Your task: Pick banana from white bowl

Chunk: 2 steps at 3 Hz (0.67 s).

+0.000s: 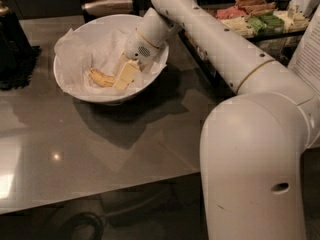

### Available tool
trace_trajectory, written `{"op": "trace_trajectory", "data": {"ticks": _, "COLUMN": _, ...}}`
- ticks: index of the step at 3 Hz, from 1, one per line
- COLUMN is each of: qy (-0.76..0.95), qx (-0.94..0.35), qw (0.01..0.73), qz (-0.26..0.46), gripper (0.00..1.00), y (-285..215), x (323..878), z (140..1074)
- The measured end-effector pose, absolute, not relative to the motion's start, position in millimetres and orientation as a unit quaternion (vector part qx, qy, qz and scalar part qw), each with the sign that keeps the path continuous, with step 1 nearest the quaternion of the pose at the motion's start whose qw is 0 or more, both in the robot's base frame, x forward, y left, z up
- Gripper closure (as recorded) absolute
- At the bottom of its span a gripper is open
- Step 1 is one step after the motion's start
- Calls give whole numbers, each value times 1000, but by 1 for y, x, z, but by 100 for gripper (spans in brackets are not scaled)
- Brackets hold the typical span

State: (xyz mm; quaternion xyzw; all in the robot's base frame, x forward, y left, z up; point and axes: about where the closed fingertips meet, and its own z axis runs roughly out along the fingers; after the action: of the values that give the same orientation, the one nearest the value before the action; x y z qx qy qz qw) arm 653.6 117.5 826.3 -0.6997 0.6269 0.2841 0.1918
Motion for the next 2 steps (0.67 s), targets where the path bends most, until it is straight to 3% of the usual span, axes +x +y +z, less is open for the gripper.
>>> {"op": "trace_trajectory", "data": {"ticks": 2, "qy": 631, "qx": -696, "qw": 190, "qz": 285, "gripper": 92, "y": 116, "x": 654, "z": 823}}
